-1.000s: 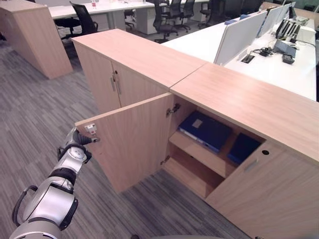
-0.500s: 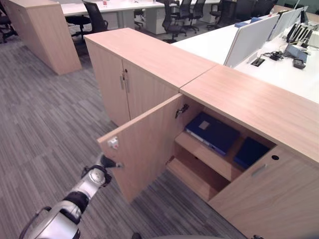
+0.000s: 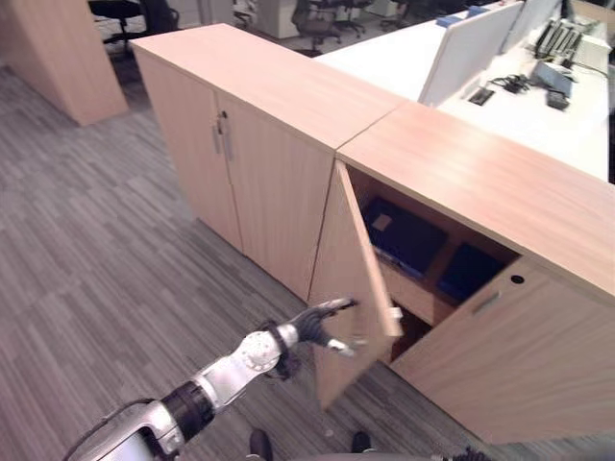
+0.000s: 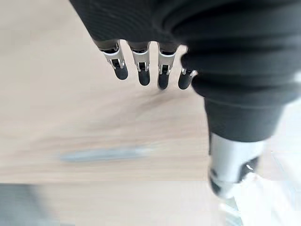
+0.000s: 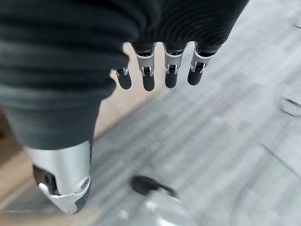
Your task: Put the empty folder in the office cabinet
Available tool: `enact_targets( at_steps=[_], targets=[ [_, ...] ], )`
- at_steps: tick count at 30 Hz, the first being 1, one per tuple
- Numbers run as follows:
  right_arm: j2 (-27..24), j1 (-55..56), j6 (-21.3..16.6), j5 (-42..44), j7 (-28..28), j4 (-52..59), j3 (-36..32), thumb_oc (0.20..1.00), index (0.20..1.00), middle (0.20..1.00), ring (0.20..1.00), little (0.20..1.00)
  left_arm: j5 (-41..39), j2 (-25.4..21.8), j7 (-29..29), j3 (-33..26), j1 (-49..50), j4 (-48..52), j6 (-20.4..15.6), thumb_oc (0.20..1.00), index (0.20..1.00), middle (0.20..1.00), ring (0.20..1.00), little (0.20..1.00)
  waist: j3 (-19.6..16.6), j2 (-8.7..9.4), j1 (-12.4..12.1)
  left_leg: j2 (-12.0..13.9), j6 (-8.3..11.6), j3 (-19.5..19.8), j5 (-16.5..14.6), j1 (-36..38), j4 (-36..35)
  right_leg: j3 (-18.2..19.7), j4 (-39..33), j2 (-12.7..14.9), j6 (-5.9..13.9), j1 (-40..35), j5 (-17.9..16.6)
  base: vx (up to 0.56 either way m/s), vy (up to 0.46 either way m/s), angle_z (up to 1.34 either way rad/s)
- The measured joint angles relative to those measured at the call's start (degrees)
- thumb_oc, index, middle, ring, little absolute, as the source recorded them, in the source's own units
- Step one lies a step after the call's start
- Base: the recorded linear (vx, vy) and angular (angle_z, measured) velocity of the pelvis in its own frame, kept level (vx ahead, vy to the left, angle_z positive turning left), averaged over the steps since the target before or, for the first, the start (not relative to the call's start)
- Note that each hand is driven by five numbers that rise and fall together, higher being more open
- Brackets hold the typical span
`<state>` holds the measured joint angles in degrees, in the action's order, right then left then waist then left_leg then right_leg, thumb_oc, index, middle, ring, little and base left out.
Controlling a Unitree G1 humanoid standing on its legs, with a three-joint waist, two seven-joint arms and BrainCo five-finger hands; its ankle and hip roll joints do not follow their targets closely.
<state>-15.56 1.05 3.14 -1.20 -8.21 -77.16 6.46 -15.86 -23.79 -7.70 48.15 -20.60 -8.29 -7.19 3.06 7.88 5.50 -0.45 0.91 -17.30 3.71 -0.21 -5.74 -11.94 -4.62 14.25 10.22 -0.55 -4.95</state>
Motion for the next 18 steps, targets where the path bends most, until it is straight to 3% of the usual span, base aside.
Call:
enact_targets(
  at_steps=[3,7,13,18],
  targets=[
    [0.09,0.98,0.75,-0.19,2.01,-2.5,0.56,1.0,1.0,1.0,1.0,1.0,-1.82,3.4,-0.8,-0.16,-2.48,1.86,-0.73,1.0,1.0,1.0,1.0,1.0,-0.3,-1.04,0.79,0.61,-0.33,-0.39,-0.2,1.08,0.02,0.03,-0.38,-1.08,-0.4,-1.13,-0.48,0.01,-0.017,-0.13],
    [0.11,1.63,1.38,-0.45,3.75,-4.0,0.6,1.0,1.0,1.0,1.0,1.0,-0.87,3.16,-0.74,-1.15,-4.09,0.54,-1.18,1.0,1.0,1.0,1.0,1.0,-0.32,-2.25,1.77,1.46,-0.61,-0.38,0.05,1.57,0.6,-0.1,-0.36,-2.11,-1.03,-1.63,-0.04,0.0,-0.045,-0.04],
    [0.15,0.08,1.19,0.06,3.76,-3.71,0.36,1.0,1.0,1.0,1.0,1.0,10.42,3.19,2.77,-2.15,-8.0,-13.71,-1.03,1.0,1.0,1.0,1.0,1.0,-0.46,-2.76,3.19,2.15,0.08,-2.08,-0.42,2.89,0.54,0.87,-0.71,-2.33,-0.94,-1.77,0.71,0.02,-0.085,-0.13],
    [0.39,0.55,1.1,0.1,3.66,-3.45,0.4,1.0,1.0,1.0,1.0,1.0,19.21,3.44,7.23,-5.18,-8.88,-26.03,0.3,1.0,1.0,1.0,1.0,1.0,-1.18,-3.38,5.18,3.94,1.79,-5.93,-1.68,5.14,0.01,5.03,-0.73,-4.1,-1.29,-1.42,0.89,0.05,-0.142,-0.46]
  ],
)
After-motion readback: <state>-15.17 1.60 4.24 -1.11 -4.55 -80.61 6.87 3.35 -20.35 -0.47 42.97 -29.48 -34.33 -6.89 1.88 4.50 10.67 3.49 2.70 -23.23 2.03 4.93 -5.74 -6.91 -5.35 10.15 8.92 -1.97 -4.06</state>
